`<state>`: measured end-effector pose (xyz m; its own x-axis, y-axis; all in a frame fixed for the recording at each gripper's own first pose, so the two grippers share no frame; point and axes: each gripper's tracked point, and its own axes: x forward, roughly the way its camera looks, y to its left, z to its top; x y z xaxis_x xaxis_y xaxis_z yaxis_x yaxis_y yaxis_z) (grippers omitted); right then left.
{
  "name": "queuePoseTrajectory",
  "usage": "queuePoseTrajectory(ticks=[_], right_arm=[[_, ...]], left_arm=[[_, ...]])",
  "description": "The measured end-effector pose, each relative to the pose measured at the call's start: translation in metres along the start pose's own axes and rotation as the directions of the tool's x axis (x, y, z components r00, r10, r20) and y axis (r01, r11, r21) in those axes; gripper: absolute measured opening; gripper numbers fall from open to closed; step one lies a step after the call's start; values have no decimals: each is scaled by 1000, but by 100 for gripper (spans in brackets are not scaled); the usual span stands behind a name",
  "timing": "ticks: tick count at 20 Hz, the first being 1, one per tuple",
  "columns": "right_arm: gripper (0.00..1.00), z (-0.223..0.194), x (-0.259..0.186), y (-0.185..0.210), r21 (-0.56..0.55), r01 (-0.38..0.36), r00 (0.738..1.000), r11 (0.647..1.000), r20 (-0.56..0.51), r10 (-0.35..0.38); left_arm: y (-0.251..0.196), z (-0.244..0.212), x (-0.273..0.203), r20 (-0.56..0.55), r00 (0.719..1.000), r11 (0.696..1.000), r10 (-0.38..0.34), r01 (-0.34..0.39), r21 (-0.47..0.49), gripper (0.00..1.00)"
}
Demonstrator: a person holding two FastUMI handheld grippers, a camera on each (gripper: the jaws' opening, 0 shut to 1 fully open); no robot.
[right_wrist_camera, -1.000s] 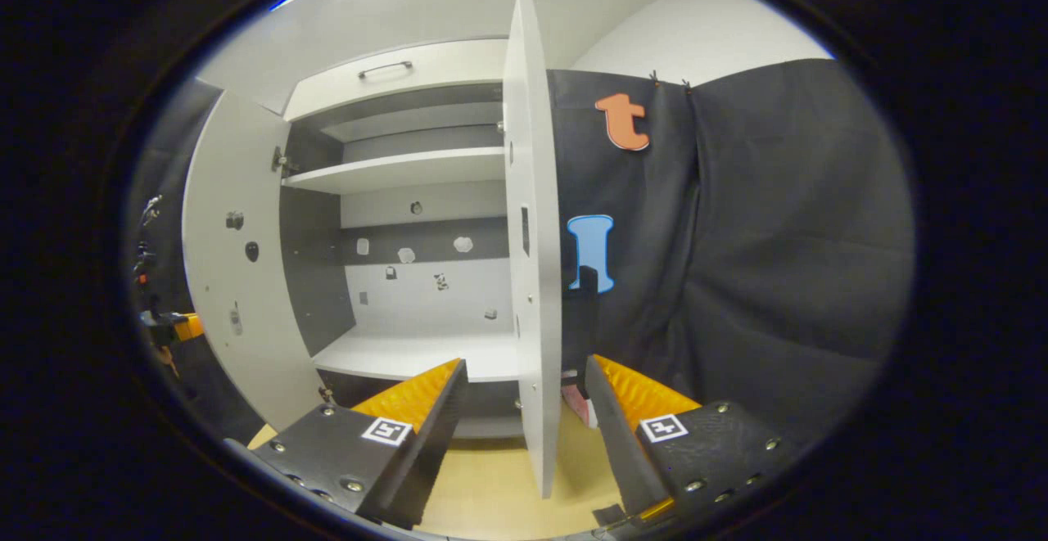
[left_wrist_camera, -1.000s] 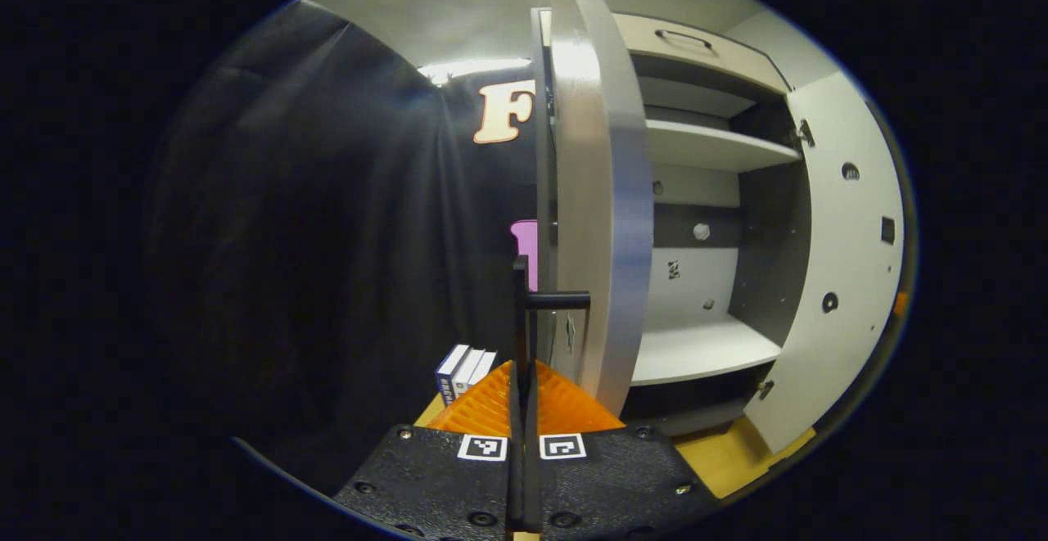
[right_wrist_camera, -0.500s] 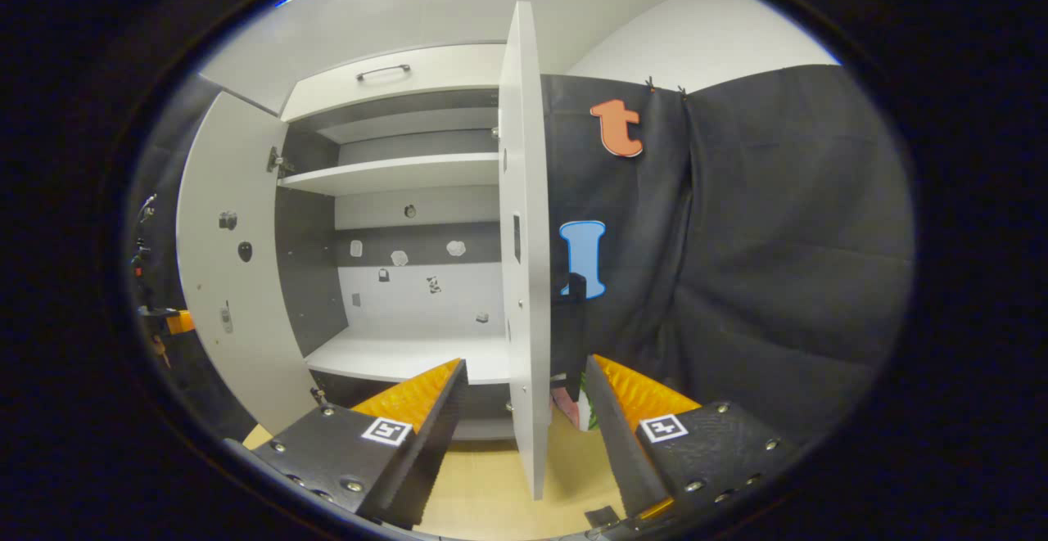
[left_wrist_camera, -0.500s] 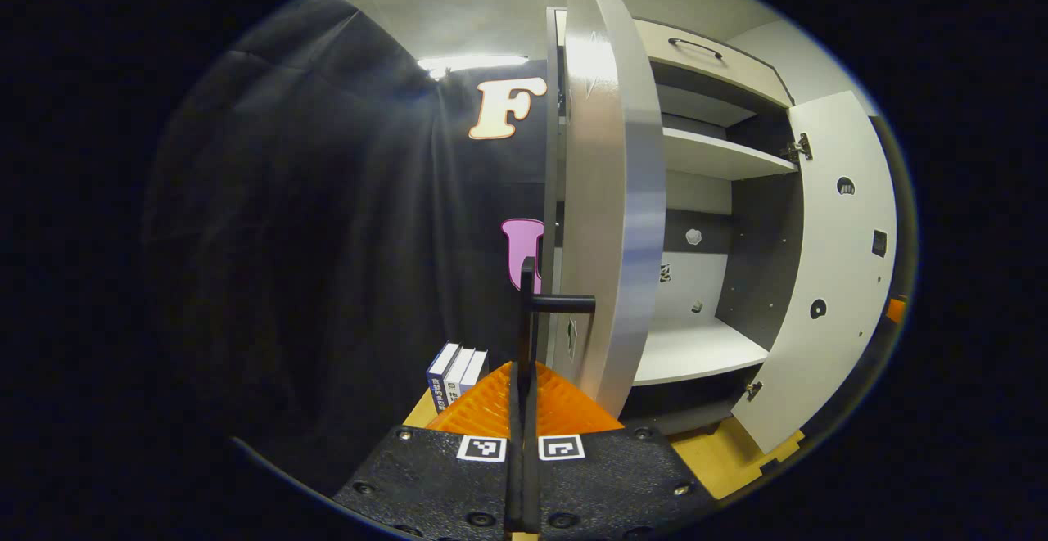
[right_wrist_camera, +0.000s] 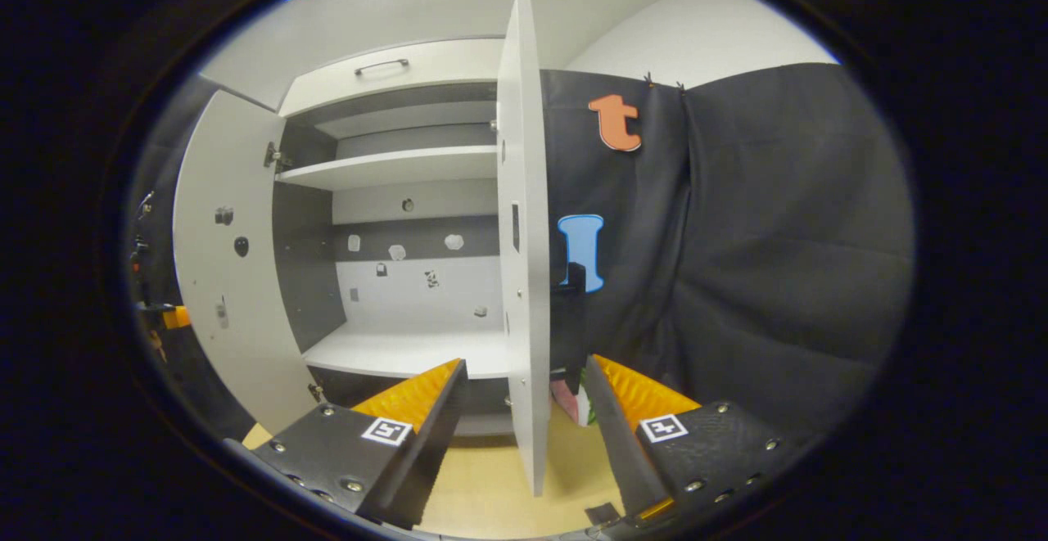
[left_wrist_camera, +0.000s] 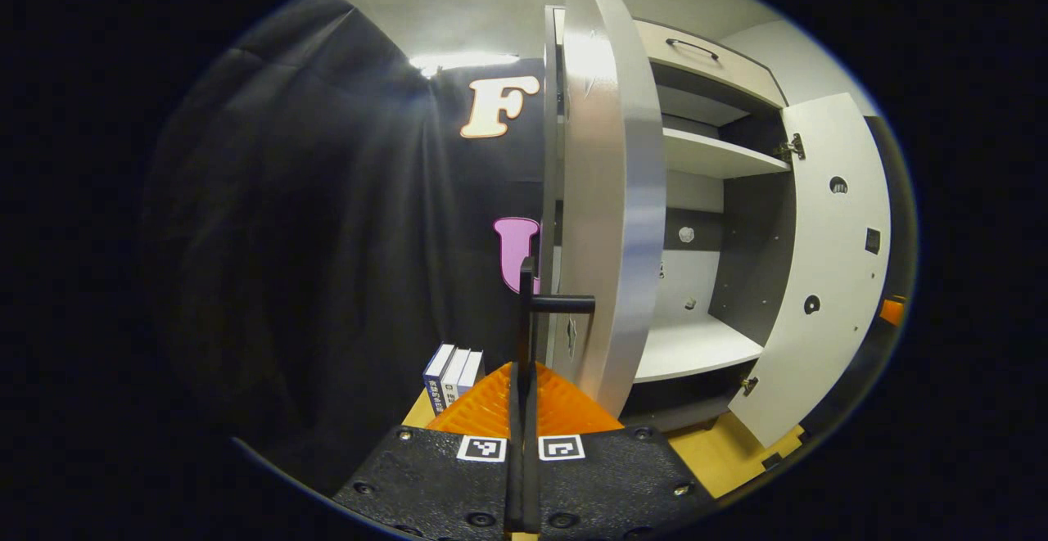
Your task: Open the right door of the double-door shoe cabinet with the right hand, and open the left door with the left hand.
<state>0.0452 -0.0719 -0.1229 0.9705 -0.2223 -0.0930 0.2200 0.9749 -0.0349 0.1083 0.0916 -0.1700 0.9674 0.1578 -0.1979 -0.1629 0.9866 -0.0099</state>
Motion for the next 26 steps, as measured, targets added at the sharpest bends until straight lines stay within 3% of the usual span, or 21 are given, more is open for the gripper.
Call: queuePoseTrajectory(ticks=[14, 19, 23, 26], right_arm=[[86, -5, 4, -15, 28, -1, 1000, 1000, -2, 1], [86, -6, 7, -18, 25, -8, 1000, 1000, -6, 8], [86, -9, 10, -20, 18, -11, 1000, 1000, -17, 12], [86, -10, 13, -23, 8, -11, 1000, 1000, -23, 11]], left_arm=[[1, 1, -1, 3, 1000, 1000, -10, 10, 16, 0], [-1, 3, 0, 19, 1000, 1000, 5, -5, -12, 6], [6, 3, -3, 21, 999, 999, 31, -31, -13, 19], [15, 3, -10, 17, 997, 997, 74, -73, -12, 43]])
